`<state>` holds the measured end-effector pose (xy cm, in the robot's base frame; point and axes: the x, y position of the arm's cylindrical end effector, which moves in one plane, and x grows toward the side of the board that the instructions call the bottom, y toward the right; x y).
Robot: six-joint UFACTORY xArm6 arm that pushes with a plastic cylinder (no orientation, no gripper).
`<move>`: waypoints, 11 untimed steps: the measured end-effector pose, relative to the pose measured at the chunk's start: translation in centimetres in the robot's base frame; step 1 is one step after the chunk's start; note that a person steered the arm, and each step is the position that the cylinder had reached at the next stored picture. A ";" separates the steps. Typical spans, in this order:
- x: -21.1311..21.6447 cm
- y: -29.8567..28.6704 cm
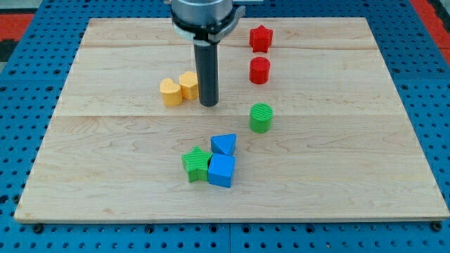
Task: Slide green star closer to the blue triangle
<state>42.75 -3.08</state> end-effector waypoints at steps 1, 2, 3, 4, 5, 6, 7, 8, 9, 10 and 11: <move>5.1 2.0; 7.1 6.2; 5.2 7.9; 3.3 7.5; 4.0 1.9; 6.1 -3.9; 12.7 -4.0; 16.5 -4.0; 18.1 -3.4; 18.9 0.2; 13.1 -2.3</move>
